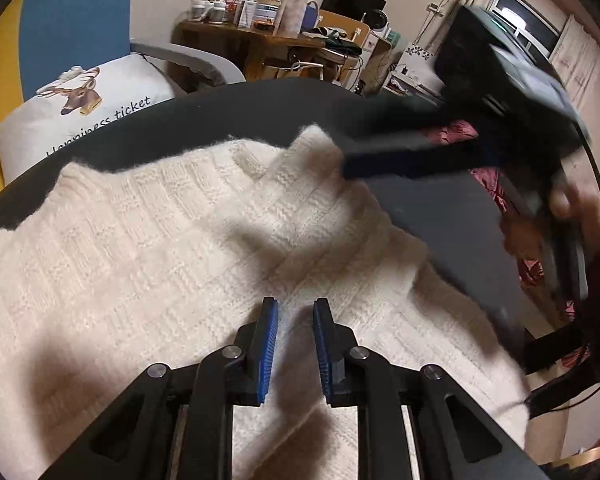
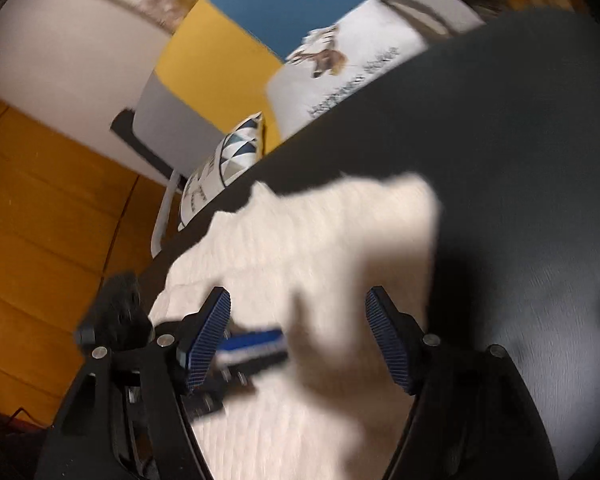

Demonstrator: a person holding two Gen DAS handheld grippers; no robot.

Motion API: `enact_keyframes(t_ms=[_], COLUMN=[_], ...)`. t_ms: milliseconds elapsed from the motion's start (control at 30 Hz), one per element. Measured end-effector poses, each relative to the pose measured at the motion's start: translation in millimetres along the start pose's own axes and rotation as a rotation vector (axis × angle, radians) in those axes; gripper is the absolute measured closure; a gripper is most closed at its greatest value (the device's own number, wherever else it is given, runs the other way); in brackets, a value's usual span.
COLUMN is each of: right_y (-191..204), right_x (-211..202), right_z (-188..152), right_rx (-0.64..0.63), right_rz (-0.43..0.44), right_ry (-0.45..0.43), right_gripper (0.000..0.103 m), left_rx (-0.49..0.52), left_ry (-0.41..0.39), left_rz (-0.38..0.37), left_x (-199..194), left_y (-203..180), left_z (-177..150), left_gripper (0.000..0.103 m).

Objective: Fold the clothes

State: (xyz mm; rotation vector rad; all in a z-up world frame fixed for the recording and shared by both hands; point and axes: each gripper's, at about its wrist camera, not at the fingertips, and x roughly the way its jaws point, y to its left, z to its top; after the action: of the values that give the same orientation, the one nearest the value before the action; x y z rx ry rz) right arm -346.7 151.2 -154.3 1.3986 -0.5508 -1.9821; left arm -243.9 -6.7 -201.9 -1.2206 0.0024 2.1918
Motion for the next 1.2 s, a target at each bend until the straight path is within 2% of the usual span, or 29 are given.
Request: enact_keyframes(t_ms=[100,200,300,433,567,633,700,733,833,933,1033,1100,1167,1200], right_y=[-6,-23,-19,-8,10,13,12,11,10,11,25,40,53,56], right_x=[17,23,10,-20,-29,-21,-15,-12,-4,-7,-19,-27,-26,-16], right_z=[21,25,23,-7,-57,-67,-74,-78,-88,-87,-81,-70,-56,-50], right_rx=[-0.014,-0.011,-0.027,-0.094,-0.325,-0.382,-0.427,-0.450,-0.513,-0.521,-0.575,-0.615,-0.652,-0.656], right_rz=[-0.062,-0.103,-0.083,-0.002,-0.041,-0.071,-0.108,-0.127,-0.180,-0.202,-0.260,-0.285,-0.344,-0.373], right_ry=[0.046,0.055,0.050,0.054,0.135,0.171,0.201,0.216,0.259,0.281,0.239,0.140,0.027,0.019], right_gripper=[0.029,0.031,0.030,0.030,0.030,0.030,0.030,0.030,0.031,0.030,0.030,0.029,0.021,0.021], left_rx=[0.011,-0.014,-0.056,-0.130,-0.173,-0.162,-0.119,-0.097,-0.126,-0.172,-0.205,-0.259,-0.329,-0.368], left_ry=[-0.007,-0.015,-0.056,-0.043,-0.034,-0.009,0.044,0.050,0.051,-0.010,-0.088,-0.125,-0.145,-0.151], left_rz=[0.018,0.045,-0.020,-0.090,-0.124,-0.095,0.013,0.038,0.030,0.024,0.087,0.132,0.184,0.212], left_x=[-1,-7,-17,-14,-6,0,13,16,13,-6,-40,-65,-85,-95], left_y=[-2,-6,-14,-14,-9,-12,-13,-13,-8,-5,5,21,43,55], left_z=[-4,-1,9,17,27,33,35,33,33,34,27,10,-12,-24], left_gripper=[0.085,0.085,0.084,0.084,0.084,0.083,0.085,0.084,0.084,0.083,0.083,0.083,0.082,0.082])
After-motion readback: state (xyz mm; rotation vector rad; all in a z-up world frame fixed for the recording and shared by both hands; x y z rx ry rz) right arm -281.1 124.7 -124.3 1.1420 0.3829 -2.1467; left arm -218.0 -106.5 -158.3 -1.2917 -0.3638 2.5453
